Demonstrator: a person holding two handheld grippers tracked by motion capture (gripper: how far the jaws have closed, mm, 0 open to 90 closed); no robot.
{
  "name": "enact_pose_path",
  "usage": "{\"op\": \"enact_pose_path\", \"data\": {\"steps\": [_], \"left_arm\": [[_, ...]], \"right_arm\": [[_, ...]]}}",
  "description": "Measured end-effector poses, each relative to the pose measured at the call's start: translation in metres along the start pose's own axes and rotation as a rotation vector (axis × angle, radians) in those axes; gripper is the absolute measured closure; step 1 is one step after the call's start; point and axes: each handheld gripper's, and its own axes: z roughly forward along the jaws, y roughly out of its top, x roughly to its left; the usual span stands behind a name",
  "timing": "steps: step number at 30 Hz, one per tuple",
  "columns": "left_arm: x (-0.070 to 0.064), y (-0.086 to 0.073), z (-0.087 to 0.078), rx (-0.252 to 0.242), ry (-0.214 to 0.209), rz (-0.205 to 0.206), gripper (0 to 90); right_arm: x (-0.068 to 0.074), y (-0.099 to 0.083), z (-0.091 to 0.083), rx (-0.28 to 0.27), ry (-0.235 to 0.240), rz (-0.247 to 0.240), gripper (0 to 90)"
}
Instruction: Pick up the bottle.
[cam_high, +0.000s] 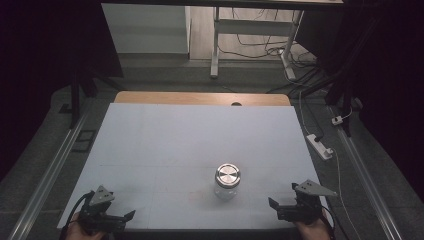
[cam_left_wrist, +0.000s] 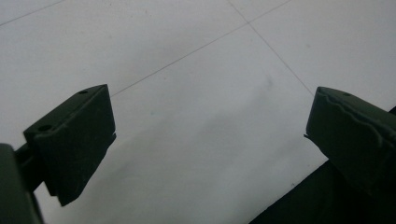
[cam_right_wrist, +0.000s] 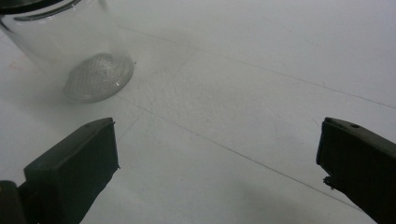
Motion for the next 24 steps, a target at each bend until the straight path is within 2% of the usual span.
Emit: {"op": "enact_pose_path", "data": {"steps": [7, 24], "left_arm": [[0.0016, -0.0012, -0.0016, -0.014, -0.013, -0.017, 1.5], [0.0018, -0.0010, -0.0014, -0.013, -0.026, -0.012, 0.8]], "right_arm": [[0.0006, 0.0003, 0.0007, 0.007, 0.014, -0.007, 0.0], [0.0011, 0.0008, 0.0023, 0.021, 0.044, -0.020, 0.0]]}}
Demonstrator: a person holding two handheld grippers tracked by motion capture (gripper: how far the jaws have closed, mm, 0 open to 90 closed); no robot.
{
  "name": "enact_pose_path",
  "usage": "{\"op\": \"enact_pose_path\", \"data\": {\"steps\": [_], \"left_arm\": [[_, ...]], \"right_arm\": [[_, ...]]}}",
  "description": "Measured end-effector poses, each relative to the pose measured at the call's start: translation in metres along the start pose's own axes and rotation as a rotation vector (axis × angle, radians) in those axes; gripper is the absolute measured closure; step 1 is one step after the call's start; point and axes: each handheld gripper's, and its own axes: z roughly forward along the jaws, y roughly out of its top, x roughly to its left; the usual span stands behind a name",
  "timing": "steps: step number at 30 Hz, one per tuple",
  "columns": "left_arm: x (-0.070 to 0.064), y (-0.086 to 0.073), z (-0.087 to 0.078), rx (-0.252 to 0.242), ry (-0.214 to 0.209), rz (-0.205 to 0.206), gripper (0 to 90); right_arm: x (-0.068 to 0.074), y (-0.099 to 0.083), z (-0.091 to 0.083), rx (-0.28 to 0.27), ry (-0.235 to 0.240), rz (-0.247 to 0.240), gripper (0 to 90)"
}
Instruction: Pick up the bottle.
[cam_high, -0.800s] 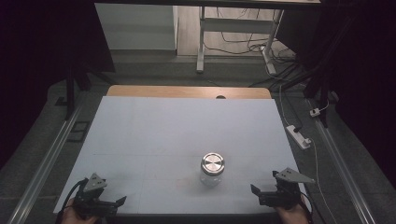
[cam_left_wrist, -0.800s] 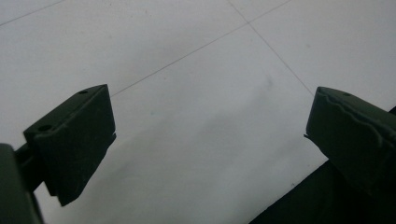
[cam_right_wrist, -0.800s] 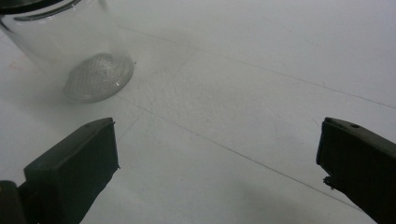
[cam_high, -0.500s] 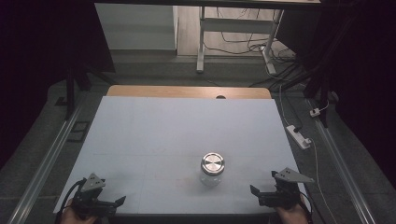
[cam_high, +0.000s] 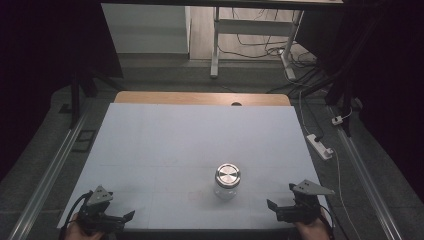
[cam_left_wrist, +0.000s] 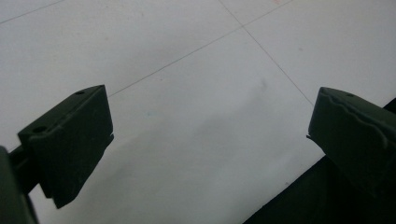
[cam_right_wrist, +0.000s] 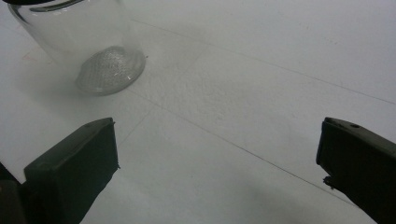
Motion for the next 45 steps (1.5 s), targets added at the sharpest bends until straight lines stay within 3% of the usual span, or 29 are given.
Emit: {"op": "enact_pose_path", "data": {"steps": [24, 35, 45], "left_arm": [[0.001, 0.000, -0.001, -0.006, -0.004, -0.005, 0.5], [0.001, 0.000, -0.001, -0.006, -0.007, -0.011, 0.5], [0.002, 0.000, -0.001, -0.008, -0.009, -0.014, 0.2]], "right_arm": [[0.008, 0.003, 0.000, -0.018, 0.050, -0.042, 0.0], [0.024, 0.013, 0.003, -0.031, 0.096, -0.103, 0.0], [0.034, 0.019, 0.013, -0.031, 0.138, -0.127, 0.0]]}}
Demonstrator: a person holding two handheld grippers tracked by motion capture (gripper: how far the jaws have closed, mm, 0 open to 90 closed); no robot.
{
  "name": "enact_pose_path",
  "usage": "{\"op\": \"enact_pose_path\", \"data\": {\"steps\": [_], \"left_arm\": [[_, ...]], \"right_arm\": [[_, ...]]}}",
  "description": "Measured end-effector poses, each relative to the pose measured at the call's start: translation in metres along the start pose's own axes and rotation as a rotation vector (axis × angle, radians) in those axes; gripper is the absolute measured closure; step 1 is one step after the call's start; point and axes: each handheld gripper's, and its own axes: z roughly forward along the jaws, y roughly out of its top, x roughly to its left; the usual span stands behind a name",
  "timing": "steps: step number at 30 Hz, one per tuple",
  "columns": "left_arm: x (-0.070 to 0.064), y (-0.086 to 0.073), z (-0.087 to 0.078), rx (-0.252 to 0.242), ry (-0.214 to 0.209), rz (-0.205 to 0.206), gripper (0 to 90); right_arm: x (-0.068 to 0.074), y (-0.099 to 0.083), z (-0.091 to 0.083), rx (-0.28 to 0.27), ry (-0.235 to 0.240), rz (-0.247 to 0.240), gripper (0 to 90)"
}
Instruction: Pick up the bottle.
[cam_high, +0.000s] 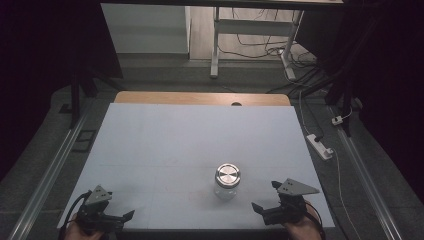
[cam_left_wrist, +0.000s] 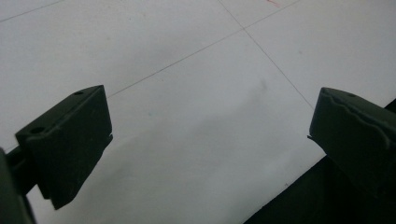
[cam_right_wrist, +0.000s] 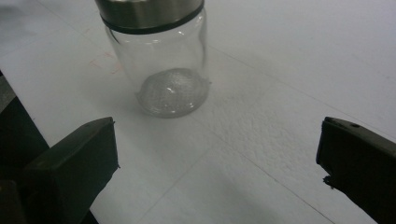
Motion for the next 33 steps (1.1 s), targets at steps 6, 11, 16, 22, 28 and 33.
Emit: {"op": "enact_pose_path", "data": {"steps": [6, 11, 16, 22, 28, 33], "left_arm": [[0.000, 0.000, 0.000, 0.001, 0.000, 0.000, 0.0], [0.000, 0.000, 0.000, 0.002, 0.001, 0.000, 0.0], [0.000, 0.000, 0.000, 0.003, 0.000, 0.000, 0.0], [0.000, 0.000, 0.001, 0.007, -0.004, -0.004, 0.0], [0.001, 0.000, 0.001, 0.011, -0.006, -0.002, 0.0], [0.000, 0.001, 0.001, 0.012, -0.005, -0.002, 0.0]], "right_arm": [[0.004, 0.005, 0.009, -0.006, 0.027, -0.019, 0.0], [0.007, 0.009, 0.019, 0.003, 0.065, -0.035, 0.0], [0.010, 0.015, 0.030, 0.029, 0.098, -0.033, 0.0], [0.014, 0.021, 0.043, 0.046, 0.095, -0.060, 0.0], [0.020, 0.029, 0.063, 0.074, 0.109, -0.095, 0.0], [0.023, 0.034, 0.073, 0.091, 0.130, -0.111, 0.0]]}}
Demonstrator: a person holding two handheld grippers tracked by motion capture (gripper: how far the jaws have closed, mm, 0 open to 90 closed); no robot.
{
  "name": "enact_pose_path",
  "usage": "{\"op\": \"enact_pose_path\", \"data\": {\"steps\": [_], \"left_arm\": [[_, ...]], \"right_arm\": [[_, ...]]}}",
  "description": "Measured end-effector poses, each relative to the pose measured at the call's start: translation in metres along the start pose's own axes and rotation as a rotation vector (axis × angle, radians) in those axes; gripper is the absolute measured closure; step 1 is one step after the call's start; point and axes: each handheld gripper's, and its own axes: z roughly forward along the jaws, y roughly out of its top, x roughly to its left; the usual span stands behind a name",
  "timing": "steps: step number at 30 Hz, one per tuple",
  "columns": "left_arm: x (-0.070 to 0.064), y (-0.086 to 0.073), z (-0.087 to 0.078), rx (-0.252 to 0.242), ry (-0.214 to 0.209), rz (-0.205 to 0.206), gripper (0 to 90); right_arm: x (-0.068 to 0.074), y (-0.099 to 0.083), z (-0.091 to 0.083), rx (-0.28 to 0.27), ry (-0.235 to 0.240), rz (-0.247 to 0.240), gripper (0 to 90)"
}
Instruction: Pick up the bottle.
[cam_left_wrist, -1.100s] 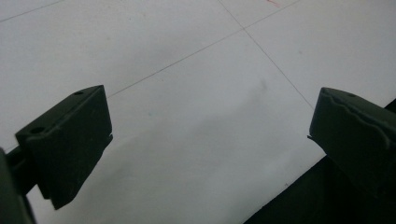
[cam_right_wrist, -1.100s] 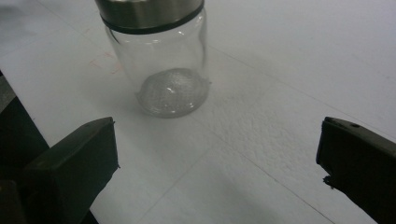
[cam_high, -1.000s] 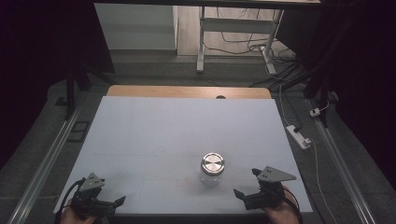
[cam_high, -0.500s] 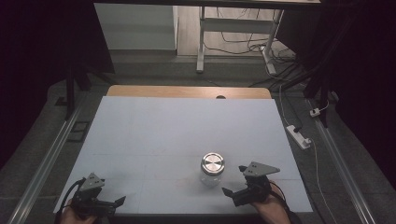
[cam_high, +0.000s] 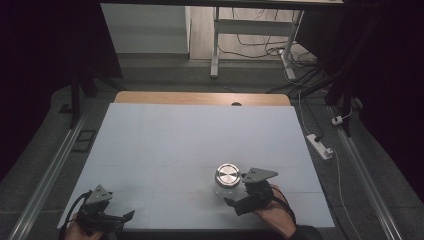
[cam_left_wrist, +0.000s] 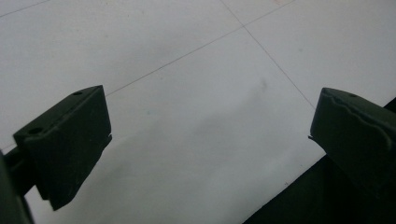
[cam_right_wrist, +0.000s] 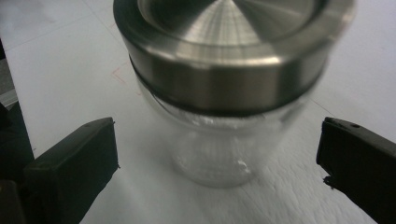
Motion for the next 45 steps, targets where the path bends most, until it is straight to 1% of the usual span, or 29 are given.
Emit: {"op": "enact_pose_path", "data": {"steps": [1, 6, 9, 13, 15, 19, 21, 22, 25, 27, 36, 39, 45], "left_arm": [[0.000, 0.000, 0.000, 0.000, 0.000, 0.000, 0.0], [0.000, 0.000, 0.000, 0.000, 0.000, 0.001, 0.0], [0.000, 0.000, 0.000, 0.000, 0.002, 0.003, 0.0], [0.000, 0.000, 0.000, 0.000, 0.002, 0.006, 0.0], [-0.001, 0.000, 0.000, 0.000, 0.002, 0.006, 0.0], [-0.001, 0.000, 0.000, 0.000, 0.001, 0.008, 0.0], [-0.001, 0.000, 0.000, 0.000, 0.001, 0.009, 0.0], [-0.001, 0.000, 0.000, 0.000, 0.001, 0.009, 0.0], [-0.001, 0.000, 0.000, 0.000, 0.001, 0.009, 0.0], [-0.001, 0.000, 0.000, -0.001, 0.002, 0.010, 0.0], [-0.001, 0.000, 0.000, -0.001, 0.001, 0.016, 0.0], [-0.002, 0.000, 0.000, 0.000, -0.002, 0.014, 0.0], [-0.001, 0.000, 0.000, 0.002, -0.008, 0.011, 0.0]], "right_arm": [[0.000, 0.001, 0.002, 0.003, 0.006, -0.002, 0.0], [0.000, 0.007, 0.011, -0.016, 0.023, -0.001, 0.0], [0.000, 0.010, 0.015, -0.020, 0.015, -0.009, 0.0], [-0.001, 0.012, 0.017, -0.035, 0.005, 0.000, 0.0], [-0.001, 0.012, 0.019, -0.043, 0.009, 0.004, 0.0], [-0.001, 0.012, 0.021, -0.076, 0.002, -0.010, 5.6], [-0.002, 0.012, 0.022, -0.088, 0.000, -0.013, 9.1], [-0.002, 0.011, 0.022, -0.087, 0.000, -0.013, 12.3], [-0.003, 0.011, 0.022, -0.085, 0.000, -0.026, 13.9], [-0.002, 0.011, 0.021, -0.086, -0.008, -0.045, 14.3], [-0.001, 0.012, 0.019, -0.080, -0.015, -0.058, 14.8], [-0.001, 0.013, 0.018, -0.071, -0.020, -0.077, 14.9], [-0.001, 0.018, 0.013, -0.082, -0.008, -0.072, 14.9]]}}
